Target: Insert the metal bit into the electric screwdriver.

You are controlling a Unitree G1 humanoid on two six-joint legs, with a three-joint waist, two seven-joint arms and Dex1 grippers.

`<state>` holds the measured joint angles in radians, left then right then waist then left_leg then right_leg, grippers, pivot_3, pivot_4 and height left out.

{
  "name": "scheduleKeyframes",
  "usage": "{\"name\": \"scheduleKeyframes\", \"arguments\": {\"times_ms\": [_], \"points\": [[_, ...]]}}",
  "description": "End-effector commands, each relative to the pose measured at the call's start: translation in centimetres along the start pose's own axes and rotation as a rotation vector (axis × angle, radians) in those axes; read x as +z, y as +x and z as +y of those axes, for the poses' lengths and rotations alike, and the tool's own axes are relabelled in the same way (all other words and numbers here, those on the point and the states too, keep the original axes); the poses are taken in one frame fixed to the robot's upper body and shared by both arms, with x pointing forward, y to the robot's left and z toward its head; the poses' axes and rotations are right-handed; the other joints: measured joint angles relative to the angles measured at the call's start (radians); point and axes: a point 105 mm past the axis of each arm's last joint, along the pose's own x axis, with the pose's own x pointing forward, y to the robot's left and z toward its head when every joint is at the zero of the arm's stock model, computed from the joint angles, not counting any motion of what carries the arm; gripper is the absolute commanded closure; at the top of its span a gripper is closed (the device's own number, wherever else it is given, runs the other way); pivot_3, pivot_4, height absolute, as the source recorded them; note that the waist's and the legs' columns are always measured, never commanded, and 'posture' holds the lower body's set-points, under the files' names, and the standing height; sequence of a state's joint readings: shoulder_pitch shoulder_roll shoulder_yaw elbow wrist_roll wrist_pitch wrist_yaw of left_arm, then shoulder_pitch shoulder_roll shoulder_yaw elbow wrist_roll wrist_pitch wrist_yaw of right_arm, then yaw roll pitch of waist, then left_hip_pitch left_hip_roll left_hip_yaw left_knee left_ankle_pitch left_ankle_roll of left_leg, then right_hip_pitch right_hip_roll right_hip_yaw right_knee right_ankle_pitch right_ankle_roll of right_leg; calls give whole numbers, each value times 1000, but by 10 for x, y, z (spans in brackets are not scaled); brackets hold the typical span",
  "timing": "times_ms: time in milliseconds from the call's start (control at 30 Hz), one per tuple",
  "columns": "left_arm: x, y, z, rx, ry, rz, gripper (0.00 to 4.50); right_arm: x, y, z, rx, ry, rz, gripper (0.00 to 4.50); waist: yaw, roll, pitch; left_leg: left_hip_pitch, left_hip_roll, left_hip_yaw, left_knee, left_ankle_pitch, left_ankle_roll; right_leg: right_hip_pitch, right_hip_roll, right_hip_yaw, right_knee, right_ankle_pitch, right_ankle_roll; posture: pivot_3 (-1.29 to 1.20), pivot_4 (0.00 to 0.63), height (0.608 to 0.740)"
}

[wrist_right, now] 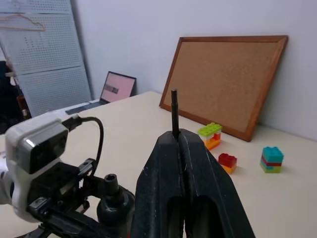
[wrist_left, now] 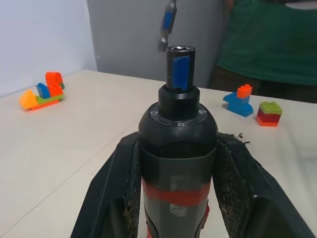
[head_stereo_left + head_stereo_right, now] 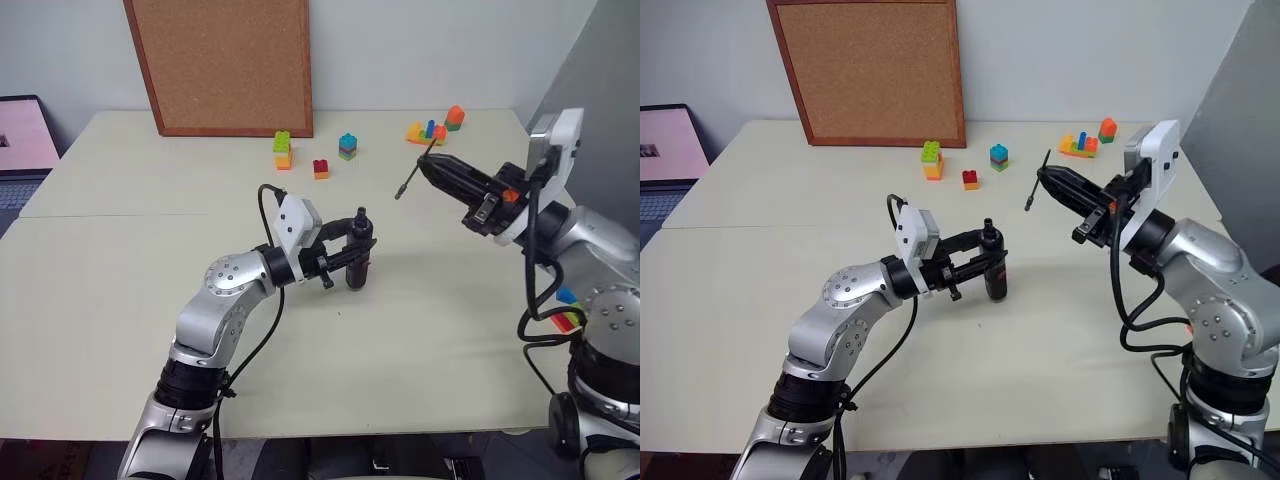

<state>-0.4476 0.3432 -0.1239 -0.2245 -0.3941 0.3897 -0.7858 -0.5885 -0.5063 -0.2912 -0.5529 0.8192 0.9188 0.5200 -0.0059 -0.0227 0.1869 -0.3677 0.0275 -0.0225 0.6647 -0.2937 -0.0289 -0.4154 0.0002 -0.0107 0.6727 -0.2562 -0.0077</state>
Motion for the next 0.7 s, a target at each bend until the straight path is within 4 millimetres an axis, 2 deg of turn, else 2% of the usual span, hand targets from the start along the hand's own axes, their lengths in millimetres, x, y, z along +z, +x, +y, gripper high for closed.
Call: {"name": "scheduleKeyframes", "arguments": {"times_ms": [33,333,500,700], "points": [[15,7,-10,-24,52,-51,2858,21,-1,14,73,-11,-50,4500,0,0,0,0,0,0,0,0,0,0,0,0,0,0,0,0,150,740],[7,10,-16,-76,35,-16,2858,26,-2,26,178,3,-18,4500,1,0,0,-1,0,0,0,0,0,0,0,0,-1,0,0,0,150,740],[4,10,-14,-88,55,12,2858,30,-2,31,242,10,18,4500,1,0,0,0,0,0,0,0,0,0,2,0,-1,0,0,0,150,740],[-3,12,-17,-84,56,19,2858,28,-1,35,286,33,88,4500,2,0,0,0,0,1,0,0,0,0,3,0,-1,0,0,0,150,740]]}}
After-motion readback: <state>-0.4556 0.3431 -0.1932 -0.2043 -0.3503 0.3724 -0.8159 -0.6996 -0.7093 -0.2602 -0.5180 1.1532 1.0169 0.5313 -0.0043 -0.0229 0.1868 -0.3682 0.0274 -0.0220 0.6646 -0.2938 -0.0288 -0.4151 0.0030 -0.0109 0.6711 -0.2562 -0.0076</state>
